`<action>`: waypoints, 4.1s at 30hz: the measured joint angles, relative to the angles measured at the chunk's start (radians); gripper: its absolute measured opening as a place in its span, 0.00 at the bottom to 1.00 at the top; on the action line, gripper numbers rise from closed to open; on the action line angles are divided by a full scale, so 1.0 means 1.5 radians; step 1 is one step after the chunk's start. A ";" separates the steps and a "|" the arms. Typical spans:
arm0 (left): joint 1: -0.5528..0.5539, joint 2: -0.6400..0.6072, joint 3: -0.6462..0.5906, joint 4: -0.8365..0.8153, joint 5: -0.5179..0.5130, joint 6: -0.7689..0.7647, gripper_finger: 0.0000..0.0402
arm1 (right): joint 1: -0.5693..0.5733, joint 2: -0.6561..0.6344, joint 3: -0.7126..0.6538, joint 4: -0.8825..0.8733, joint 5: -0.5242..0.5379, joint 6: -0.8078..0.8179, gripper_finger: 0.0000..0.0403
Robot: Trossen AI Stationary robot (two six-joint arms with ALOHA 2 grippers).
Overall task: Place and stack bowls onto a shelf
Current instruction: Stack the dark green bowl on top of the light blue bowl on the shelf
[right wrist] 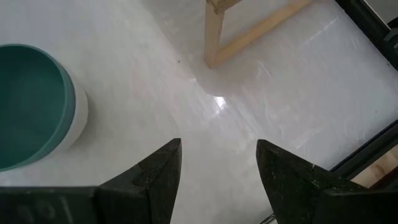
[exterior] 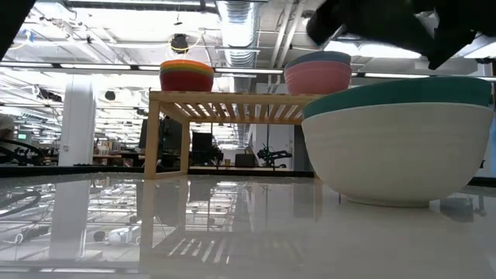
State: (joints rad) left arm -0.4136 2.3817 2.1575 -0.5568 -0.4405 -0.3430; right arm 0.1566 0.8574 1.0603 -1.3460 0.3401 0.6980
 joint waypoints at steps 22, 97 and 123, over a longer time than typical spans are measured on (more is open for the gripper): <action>0.000 0.028 -0.001 -0.040 0.039 0.016 0.20 | 0.000 0.000 0.000 -0.001 0.000 0.001 0.58; 0.411 -0.162 0.130 -0.069 0.228 0.461 0.00 | -0.001 0.000 0.000 0.051 0.009 0.043 0.58; 0.423 -0.146 0.130 -0.146 0.298 0.503 0.09 | -0.001 0.000 0.000 0.050 0.012 0.054 0.58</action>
State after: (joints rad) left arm 0.2205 2.1620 2.3520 -0.7762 0.0066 0.4112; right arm 0.1547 0.8573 1.0603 -1.2713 0.3578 0.7784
